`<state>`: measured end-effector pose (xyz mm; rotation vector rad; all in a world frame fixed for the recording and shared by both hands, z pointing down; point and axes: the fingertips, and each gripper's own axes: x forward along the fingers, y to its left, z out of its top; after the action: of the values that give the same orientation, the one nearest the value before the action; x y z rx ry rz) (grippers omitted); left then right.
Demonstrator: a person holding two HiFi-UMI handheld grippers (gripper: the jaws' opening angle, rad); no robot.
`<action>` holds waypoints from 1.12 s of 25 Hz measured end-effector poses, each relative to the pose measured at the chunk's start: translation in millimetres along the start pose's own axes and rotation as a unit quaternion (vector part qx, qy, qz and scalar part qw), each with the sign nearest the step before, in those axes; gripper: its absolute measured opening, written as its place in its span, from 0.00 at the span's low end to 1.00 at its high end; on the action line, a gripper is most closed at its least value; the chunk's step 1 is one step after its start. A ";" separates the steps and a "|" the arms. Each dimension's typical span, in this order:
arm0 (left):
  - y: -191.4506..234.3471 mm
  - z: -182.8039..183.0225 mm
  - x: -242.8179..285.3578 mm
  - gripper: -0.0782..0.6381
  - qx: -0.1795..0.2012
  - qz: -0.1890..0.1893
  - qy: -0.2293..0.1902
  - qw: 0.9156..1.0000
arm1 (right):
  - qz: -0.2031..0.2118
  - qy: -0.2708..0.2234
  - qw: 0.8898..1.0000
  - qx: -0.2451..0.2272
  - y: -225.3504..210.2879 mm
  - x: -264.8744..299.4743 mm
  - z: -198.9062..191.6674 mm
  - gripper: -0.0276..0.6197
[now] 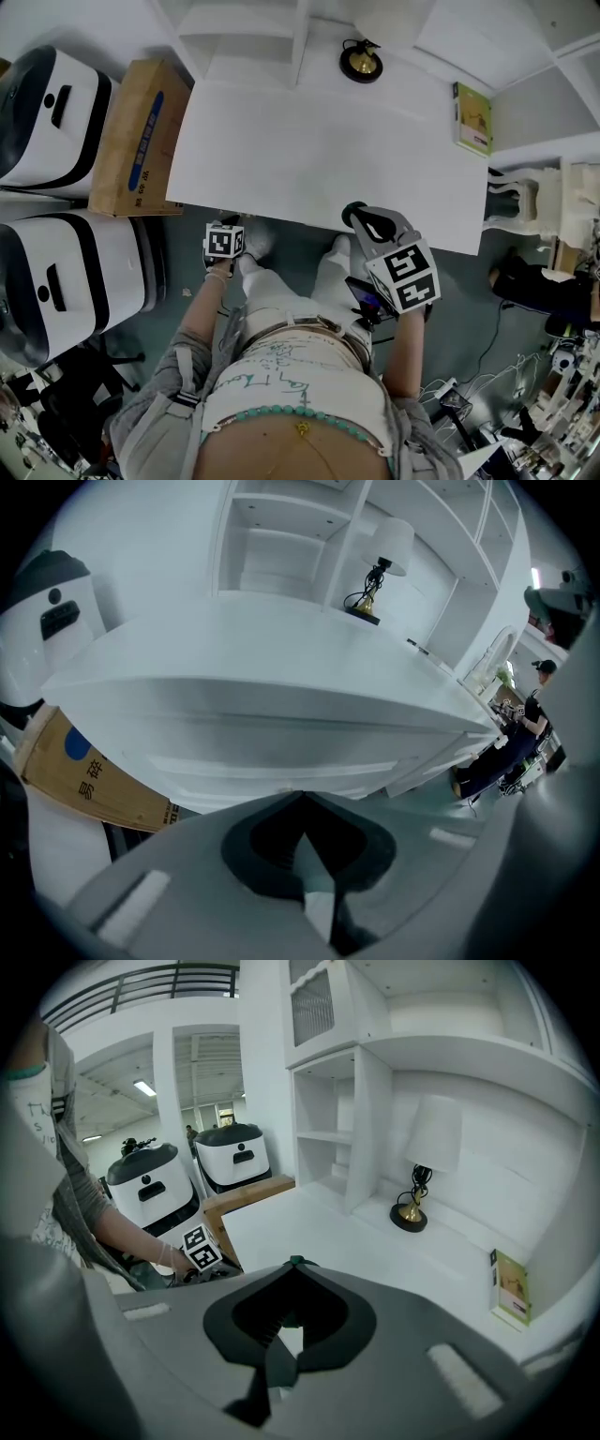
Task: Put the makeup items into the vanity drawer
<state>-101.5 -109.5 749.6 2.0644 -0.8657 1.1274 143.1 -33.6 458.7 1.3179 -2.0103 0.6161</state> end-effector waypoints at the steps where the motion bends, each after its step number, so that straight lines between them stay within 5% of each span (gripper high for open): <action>1: 1.0 -0.6 1.6 0.11 0.001 0.002 0.003 1.000 | -0.001 0.002 1.000 0.001 -0.8 -0.2 -1.4 0.09; 15: 6.6 -4.9 21.0 0.13 -0.005 0.007 0.020 1.000 | -0.012 0.012 1.000 0.012 -8.7 -4.4 -11.0 0.09; 28: 10.2 -9.4 39.6 0.25 -0.007 0.014 0.042 0.999 | -0.016 0.024 0.999 0.022 -12.8 -5.4 -20.0 0.09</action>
<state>-97.2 -118.0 790.5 1.9848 -0.8605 1.2109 161.7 -21.4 468.7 1.3469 -1.9426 0.6751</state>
